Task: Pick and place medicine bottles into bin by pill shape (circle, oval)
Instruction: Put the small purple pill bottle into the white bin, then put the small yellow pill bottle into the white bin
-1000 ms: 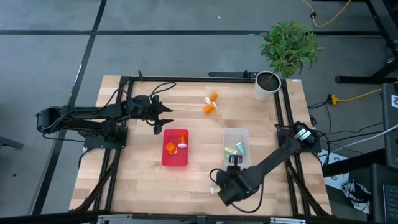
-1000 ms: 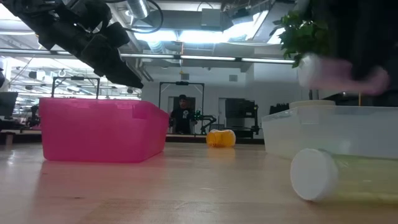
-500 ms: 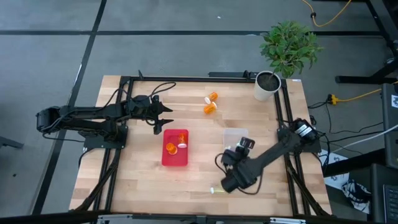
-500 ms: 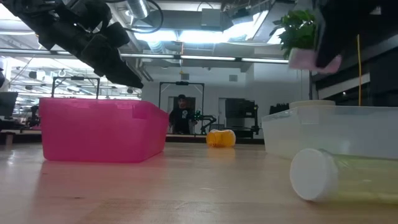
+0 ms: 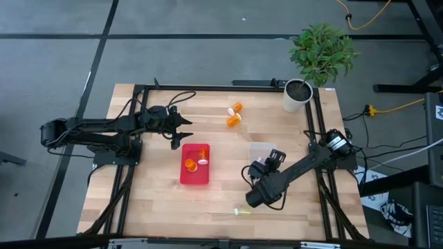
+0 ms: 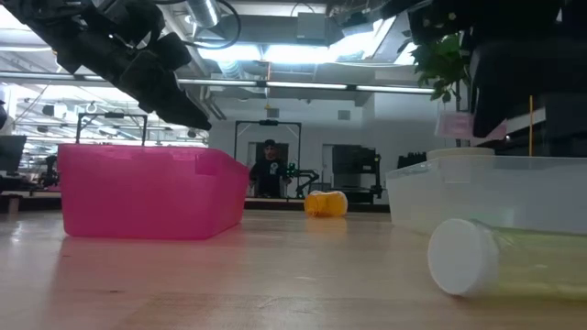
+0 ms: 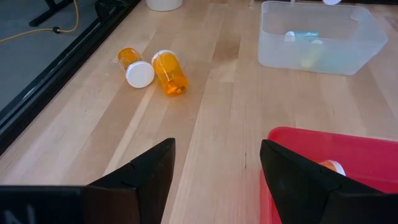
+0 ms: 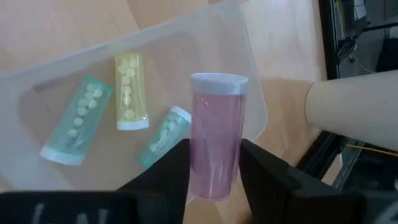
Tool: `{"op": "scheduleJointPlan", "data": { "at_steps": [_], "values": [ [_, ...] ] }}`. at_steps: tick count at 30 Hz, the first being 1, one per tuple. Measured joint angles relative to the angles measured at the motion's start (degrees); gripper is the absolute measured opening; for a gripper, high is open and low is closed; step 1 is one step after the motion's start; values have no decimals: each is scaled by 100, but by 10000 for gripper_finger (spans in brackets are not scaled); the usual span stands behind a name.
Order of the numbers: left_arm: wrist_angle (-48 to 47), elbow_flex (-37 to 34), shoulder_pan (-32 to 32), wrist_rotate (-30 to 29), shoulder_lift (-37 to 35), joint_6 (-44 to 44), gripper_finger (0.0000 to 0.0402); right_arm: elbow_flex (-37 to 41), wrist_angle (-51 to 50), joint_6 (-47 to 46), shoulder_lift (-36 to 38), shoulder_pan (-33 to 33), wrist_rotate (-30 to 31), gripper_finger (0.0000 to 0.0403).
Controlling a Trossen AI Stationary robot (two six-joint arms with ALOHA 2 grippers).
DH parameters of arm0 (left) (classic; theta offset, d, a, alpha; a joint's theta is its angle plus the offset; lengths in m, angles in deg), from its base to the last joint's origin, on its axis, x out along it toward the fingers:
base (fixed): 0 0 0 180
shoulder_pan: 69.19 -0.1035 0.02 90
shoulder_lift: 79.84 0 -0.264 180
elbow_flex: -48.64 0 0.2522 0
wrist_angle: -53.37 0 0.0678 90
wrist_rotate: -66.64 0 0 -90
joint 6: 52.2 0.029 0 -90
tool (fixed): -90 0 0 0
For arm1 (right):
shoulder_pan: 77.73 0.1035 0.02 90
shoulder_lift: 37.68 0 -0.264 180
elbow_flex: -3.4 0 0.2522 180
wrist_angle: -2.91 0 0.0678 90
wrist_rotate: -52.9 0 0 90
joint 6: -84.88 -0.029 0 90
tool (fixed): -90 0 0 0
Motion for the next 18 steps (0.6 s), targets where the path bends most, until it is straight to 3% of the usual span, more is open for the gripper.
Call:
{"op": "scheduleJointPlan", "data": {
  "at_steps": [4,8,14,18],
  "values": [
    [-1,0,0,1,0,-17,229,-255,-19,124,0,0,-41,166],
    [-3,0,-1,1,0,-16,229,-550,-20,323,2,8,-468,188],
    [-1,0,-1,1,0,-15,229,-890,133,400,2,118,-1001,195],
    [-2,0,0,1,0,-15,229,-963,743,768,2,299,-1090,196]
  ]
}}
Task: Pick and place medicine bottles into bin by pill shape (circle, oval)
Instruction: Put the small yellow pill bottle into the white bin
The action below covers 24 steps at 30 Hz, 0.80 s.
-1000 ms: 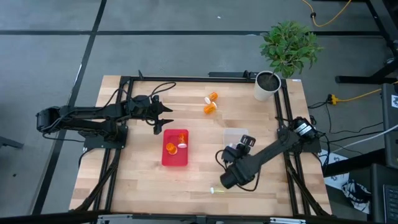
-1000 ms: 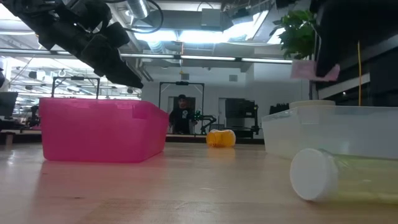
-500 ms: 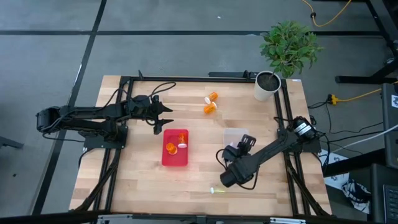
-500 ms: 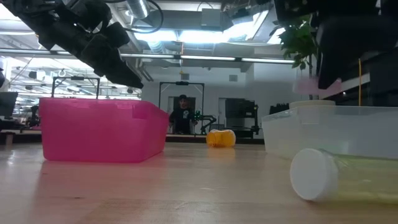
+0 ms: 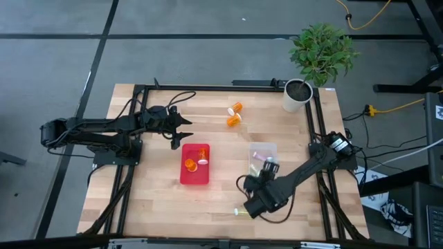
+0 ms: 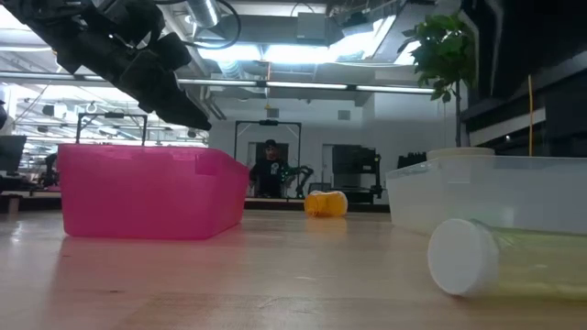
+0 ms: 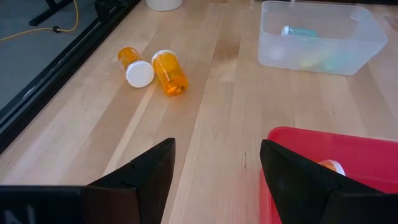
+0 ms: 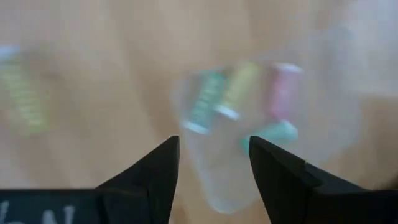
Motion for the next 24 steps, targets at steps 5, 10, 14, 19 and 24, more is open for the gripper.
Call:
{"op": "scheduleJointPlan", "data": {
  "at_steps": [5,10,14,19,24],
  "values": [
    [-1,0,0,0,0,0,229,0,1226,992,0,265,-484,196],
    [-1,0,-2,0,0,0,229,94,2600,1580,-1,423,-979,196],
    [-1,0,0,-2,0,-2,229,151,2958,1578,-57,438,-1012,196],
    [-3,0,-1,-1,0,-2,229,153,2993,1598,-277,326,-1428,196],
    [-1,0,-1,-1,0,-2,229,155,3002,1837,-621,200,-1638,196]
  ]
}}
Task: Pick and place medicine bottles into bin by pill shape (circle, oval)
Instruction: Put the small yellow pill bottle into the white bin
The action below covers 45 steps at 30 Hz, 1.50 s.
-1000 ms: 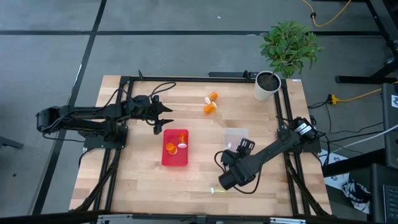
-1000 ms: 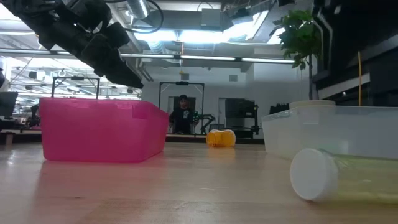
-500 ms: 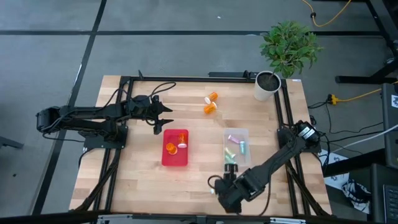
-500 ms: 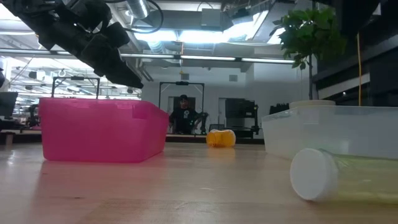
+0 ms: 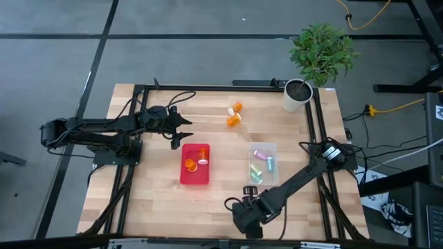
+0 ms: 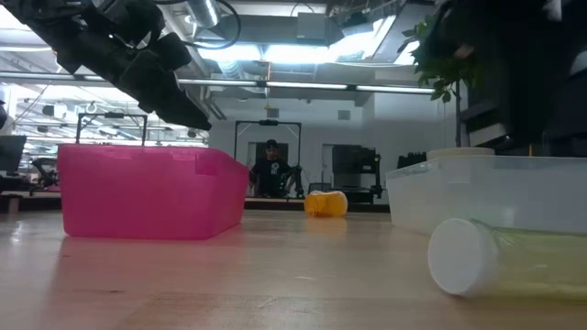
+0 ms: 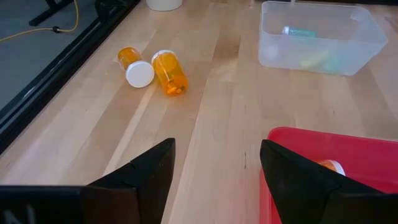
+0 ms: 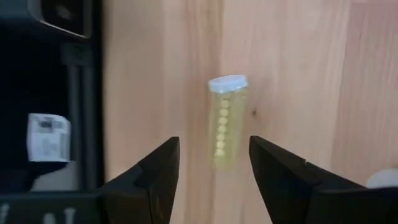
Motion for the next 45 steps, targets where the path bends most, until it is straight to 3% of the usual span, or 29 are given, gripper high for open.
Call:
{"op": "scheduleJointPlan", "data": {
  "at_steps": [15,23,34,45],
  "values": [
    [-2,0,-1,1,0,0,229,0,120,518,-560,-252,-612,196],
    [-2,0,-1,1,0,0,229,0,10,1091,-616,-269,-219,196],
    [-2,-1,1,1,0,0,229,0,-267,1109,-781,-416,-87,195],
    [-2,0,1,1,0,2,229,-2,-167,1474,-781,-405,-6,137]
  ]
}}
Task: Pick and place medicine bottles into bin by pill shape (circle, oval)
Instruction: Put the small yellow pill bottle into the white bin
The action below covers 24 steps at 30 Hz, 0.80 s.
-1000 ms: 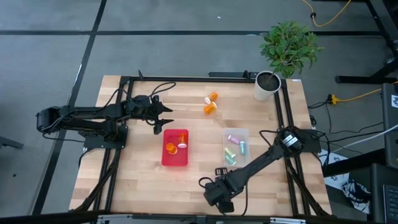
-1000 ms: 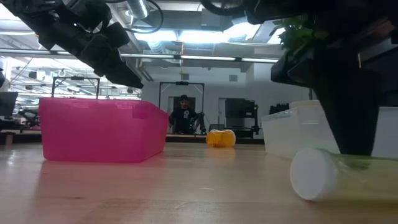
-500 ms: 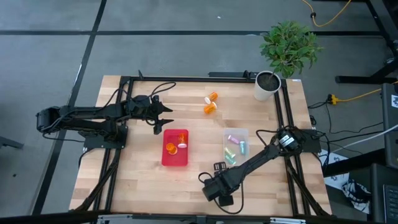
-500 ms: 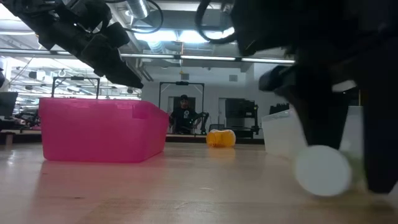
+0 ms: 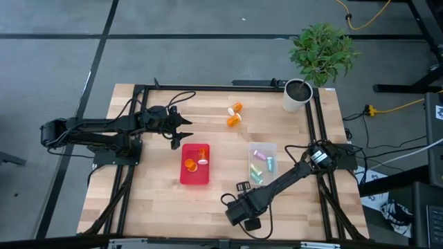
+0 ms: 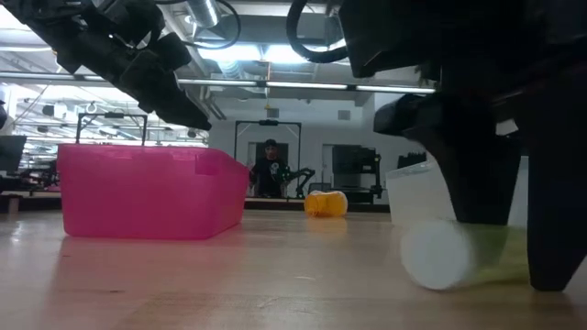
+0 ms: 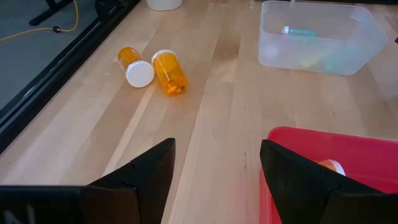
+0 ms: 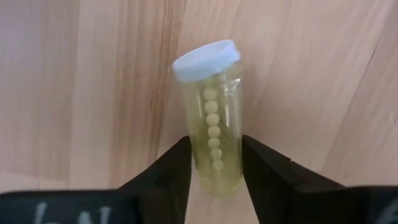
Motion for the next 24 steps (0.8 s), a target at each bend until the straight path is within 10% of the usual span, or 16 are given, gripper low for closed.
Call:
{"op": "scheduleJointPlan", "data": {
  "at_steps": [10,24],
  "values": [
    [0,0,0,0,0,-2,229,-1,-65,218,89,-15,260,98],
    [0,0,-1,0,0,0,229,-181,-2570,-1306,1236,100,2942,108]
  ]
}}
